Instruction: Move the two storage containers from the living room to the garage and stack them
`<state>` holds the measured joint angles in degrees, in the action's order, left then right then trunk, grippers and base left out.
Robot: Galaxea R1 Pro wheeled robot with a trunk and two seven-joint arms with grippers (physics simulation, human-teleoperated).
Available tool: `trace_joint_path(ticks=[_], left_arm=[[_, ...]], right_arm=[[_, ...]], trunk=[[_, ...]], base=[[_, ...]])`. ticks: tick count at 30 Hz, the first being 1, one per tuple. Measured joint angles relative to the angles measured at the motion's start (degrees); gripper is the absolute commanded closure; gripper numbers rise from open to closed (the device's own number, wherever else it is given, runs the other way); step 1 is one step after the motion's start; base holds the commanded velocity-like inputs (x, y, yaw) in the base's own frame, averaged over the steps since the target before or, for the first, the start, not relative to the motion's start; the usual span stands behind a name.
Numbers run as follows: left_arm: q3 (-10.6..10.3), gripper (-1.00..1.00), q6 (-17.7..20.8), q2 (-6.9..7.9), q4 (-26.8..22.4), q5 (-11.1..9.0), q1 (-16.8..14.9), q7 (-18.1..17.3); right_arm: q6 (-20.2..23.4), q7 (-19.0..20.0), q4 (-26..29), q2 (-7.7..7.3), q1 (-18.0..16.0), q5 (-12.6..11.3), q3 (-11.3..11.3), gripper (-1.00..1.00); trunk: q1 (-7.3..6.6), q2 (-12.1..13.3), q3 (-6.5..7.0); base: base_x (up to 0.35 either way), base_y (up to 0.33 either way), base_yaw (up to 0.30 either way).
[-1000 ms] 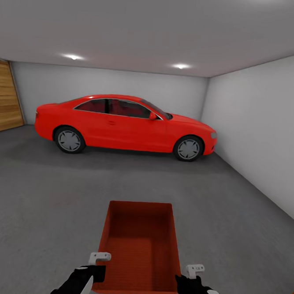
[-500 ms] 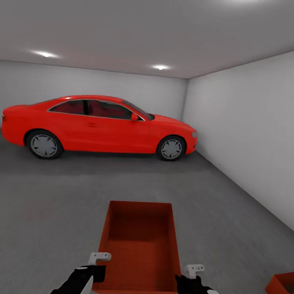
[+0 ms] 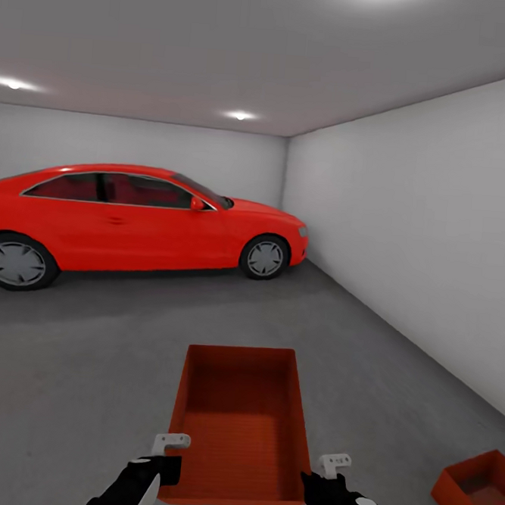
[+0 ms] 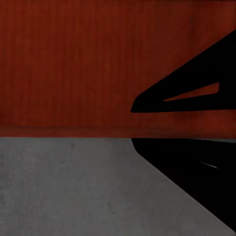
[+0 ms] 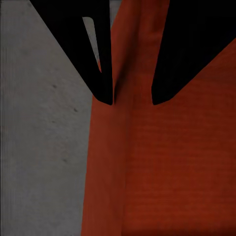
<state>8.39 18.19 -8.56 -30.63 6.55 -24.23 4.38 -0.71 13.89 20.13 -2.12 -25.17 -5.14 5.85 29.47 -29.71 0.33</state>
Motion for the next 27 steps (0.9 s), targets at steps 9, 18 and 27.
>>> trace_joint_path(ticks=[9,18,27], left_arm=[[-0.01,1.0,0.12,0.0,-0.12,0.06,0.0,0.0],[-0.02,1.0,0.11,0.0,-0.1,0.04,0.0,0.02],[-0.01,1.0,-0.1,0.0,0.11,-0.07,0.0,0.02]], right_arm=[[0.0,0.0,0.0,0.02,0.0,-0.04,-0.01,1.0],[0.0,0.0,0.0,0.01,0.0,-0.04,0.0,1.0],[0.0,-0.01,0.0,-0.03,0.0,-0.03,0.08,1.0]], trunk=[[0.0,0.0,0.5],[0.0,0.0,0.99],[0.0,0.0,1.2]], base=[[0.325,0.0,-0.258],[0.325,0.0,-0.257],[0.325,0.0,-0.287]])
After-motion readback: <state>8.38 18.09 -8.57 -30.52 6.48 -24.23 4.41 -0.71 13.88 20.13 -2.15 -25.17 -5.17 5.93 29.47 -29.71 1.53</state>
